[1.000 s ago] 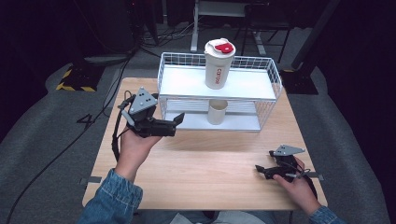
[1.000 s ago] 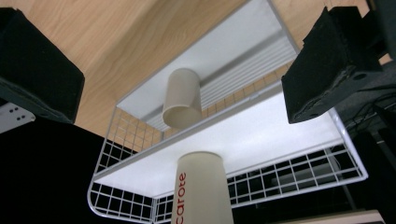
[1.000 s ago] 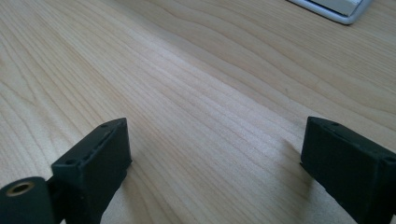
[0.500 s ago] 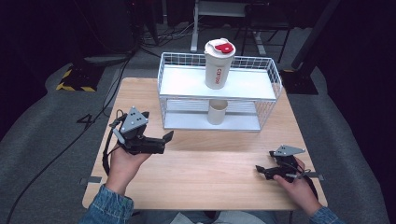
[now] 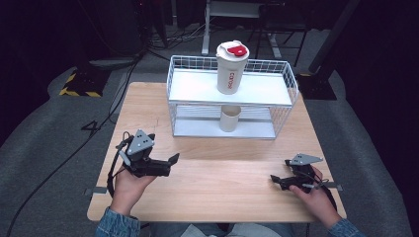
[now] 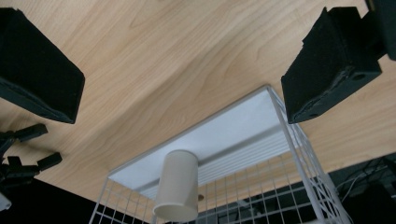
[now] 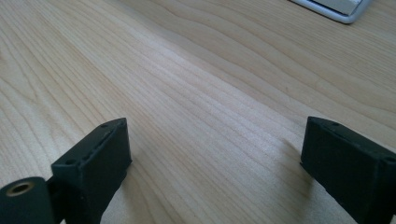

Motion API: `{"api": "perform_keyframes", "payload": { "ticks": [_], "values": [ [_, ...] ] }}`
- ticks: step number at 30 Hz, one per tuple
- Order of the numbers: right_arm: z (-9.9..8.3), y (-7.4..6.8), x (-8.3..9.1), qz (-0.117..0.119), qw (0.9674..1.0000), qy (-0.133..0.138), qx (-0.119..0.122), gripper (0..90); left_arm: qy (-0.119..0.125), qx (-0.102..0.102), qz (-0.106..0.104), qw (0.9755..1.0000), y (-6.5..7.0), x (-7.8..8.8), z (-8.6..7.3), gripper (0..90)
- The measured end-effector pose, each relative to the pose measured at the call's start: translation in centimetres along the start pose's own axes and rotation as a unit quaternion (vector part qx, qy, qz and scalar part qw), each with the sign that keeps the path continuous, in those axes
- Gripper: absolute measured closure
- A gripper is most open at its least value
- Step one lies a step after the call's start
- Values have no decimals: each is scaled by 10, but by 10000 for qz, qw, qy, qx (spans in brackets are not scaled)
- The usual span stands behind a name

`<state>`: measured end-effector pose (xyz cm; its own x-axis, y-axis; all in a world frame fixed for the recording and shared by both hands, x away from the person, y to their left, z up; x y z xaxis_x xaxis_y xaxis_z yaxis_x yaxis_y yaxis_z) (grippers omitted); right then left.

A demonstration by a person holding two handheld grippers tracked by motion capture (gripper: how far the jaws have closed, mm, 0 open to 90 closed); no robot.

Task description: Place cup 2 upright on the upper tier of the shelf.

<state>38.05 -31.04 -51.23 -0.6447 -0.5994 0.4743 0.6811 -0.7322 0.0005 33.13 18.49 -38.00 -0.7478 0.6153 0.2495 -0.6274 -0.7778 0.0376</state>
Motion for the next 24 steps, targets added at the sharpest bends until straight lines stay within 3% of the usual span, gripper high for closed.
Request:
{"api": "perform_keyframes", "payload": {
  "ticks": [6, 10, 24],
  "values": [
    [0, 0, 0, 0, 10000, 0, 0, 86, -93, 85, 50, 9999, 0, 2, -21, 2],
    [0, 0, 0, 0, 10000, -2, -4, 86, -56, 166, 200, 9996, -3, 4, -33, 6],
    [0, 0, 0, 4, 10000, -3, -3, 85, -224, 425, 328, 9983, -5, 0, -73, 9]
  ]
}}
Point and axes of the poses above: each handheld gripper's, and its own axes: x roughly backward along the jaws, z roughly out of its top, y roughly to its right, the point moved 1 cm from there along -x, roughly forward along the jaws, and after that the axes turned 15 degrees about y, right-handed, at the moved point
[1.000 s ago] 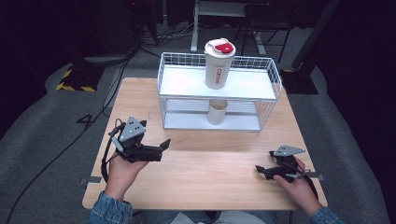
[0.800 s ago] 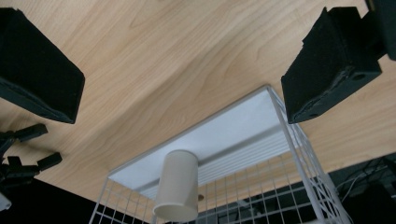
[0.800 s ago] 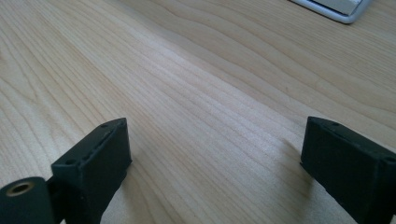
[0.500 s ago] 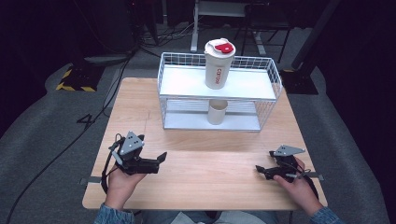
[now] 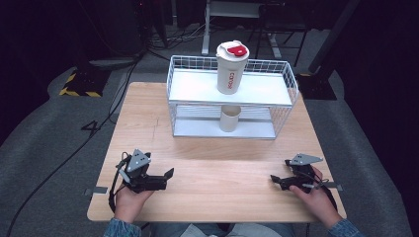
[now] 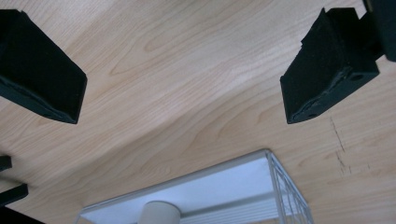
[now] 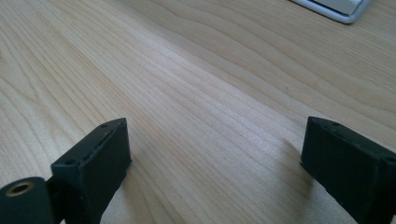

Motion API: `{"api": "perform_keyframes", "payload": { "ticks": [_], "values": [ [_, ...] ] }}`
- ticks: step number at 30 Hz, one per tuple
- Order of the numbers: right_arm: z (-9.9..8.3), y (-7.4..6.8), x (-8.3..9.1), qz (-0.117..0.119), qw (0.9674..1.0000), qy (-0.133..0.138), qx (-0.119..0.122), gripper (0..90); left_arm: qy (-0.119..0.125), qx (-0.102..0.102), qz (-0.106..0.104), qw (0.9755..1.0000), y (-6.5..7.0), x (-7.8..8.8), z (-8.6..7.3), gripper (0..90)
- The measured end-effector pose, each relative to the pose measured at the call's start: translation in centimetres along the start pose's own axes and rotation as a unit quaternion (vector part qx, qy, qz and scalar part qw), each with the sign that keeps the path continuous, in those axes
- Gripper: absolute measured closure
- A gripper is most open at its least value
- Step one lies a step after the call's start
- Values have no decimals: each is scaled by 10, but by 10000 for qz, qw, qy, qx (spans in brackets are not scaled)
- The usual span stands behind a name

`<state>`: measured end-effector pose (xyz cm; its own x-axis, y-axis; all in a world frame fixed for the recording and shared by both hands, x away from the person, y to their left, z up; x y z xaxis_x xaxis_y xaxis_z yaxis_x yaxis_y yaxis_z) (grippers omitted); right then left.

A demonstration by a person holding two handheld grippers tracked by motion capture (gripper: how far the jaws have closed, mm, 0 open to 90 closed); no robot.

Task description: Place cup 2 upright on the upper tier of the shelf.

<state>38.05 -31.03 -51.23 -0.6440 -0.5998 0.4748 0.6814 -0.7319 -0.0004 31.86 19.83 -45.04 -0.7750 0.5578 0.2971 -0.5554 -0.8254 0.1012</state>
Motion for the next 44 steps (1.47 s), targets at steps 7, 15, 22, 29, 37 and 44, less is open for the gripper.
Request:
{"api": "perform_keyframes", "payload": {
  "ticks": [7, 15, 22, 29, 37, 44],
  "values": [
    [0, 0, 0, 1, 10000, 1, 4, 85, -195, 61, -17, 9998, 1, -4, -20, 12],
    [0, 0, 0, 2, 10000, 1, 4, 85, -597, 21, 42, 9982, 4, -10, -37, 12],
    [0, 0, 0, 1, 10000, -6, 9, 85, -900, -29, 124, 9959, 3, -16, -45, 12],
    [0, 0, 0, 6, 10000, -1, 4, 85, -1209, -64, 238, 9924, 1, -21, -52, 7],
    [0, 0, 0, 1, 10000, -6, 8, 84, -1447, -276, 319, 9886, 1, -26, -57, 0],
    [0, 0, 0, 0, 10000, -7, 8, 84, -1380, -283, 312, 9895, 1, -26, -58, 1]
  ]
}}
Point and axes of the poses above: each handheld gripper's, and its own axes: x roughly backward along the jaws, z roughly out of its top, y roughly to its right, the point moved 1 cm from there along -x, roughly forward along the jaws, and after that the axes turned 15 degrees about y, right-handed, at the moved point
